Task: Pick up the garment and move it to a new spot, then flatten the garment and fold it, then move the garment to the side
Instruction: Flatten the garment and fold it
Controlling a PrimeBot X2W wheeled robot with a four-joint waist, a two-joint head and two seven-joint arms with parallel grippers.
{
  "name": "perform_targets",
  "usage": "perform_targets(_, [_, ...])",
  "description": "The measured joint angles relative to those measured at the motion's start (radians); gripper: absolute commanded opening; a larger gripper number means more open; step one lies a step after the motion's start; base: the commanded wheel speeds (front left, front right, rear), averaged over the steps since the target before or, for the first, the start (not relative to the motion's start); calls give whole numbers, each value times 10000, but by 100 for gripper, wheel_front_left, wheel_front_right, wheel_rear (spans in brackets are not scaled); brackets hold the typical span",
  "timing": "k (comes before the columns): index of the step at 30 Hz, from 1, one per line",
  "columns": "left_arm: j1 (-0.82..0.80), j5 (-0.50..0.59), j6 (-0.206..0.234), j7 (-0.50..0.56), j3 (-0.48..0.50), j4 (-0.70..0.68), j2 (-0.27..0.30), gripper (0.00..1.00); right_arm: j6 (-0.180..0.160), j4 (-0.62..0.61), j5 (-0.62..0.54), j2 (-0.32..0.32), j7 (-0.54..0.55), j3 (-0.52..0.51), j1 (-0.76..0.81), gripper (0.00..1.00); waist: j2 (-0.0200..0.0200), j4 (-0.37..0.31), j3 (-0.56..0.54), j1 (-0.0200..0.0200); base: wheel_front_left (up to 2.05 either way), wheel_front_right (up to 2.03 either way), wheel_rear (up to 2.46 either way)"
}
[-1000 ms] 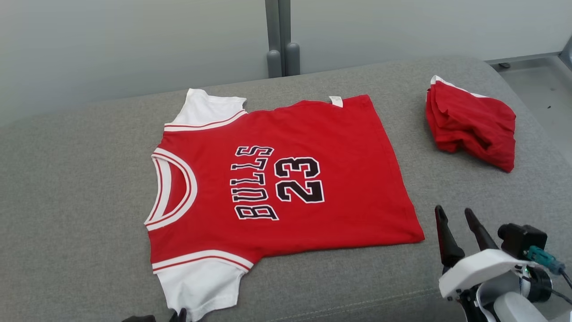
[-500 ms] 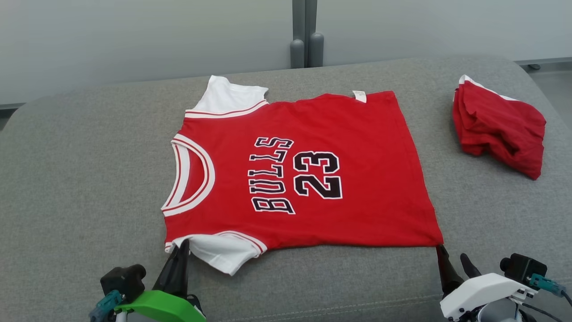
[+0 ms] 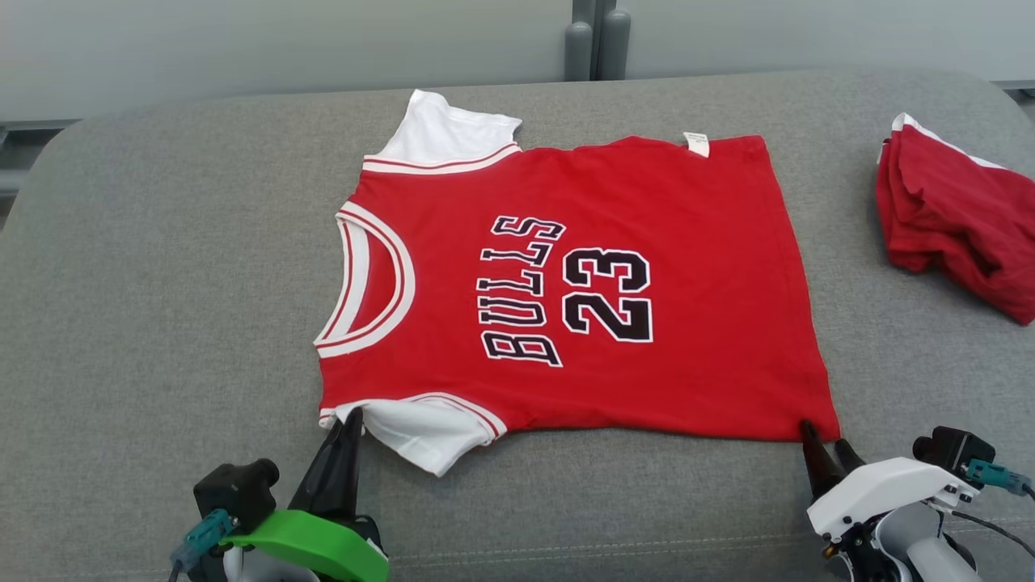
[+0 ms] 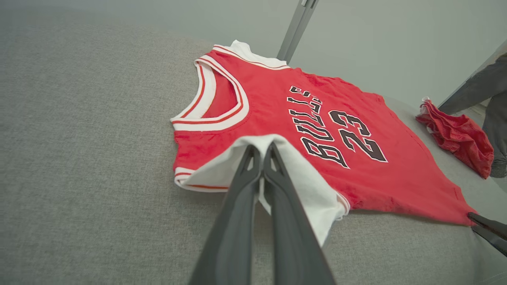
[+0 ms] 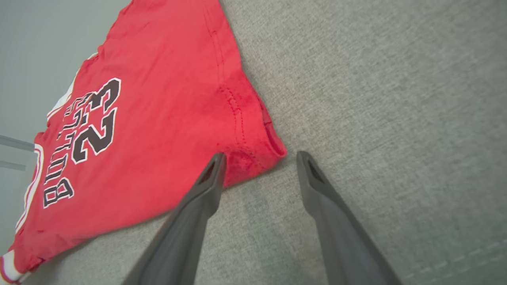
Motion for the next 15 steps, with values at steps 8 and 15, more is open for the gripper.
perform_targets(8, [-7,4,15,0,29,-115,-2,0,282,562,25,-65,19,-19,-539,33,0,241,237,0,0,0,0])
perform_targets(15, [-6,-4,19,-2,48,-247,-2,0,665,844,92,-15,-15,54,-618,0,0,212,105,0,0,0,0])
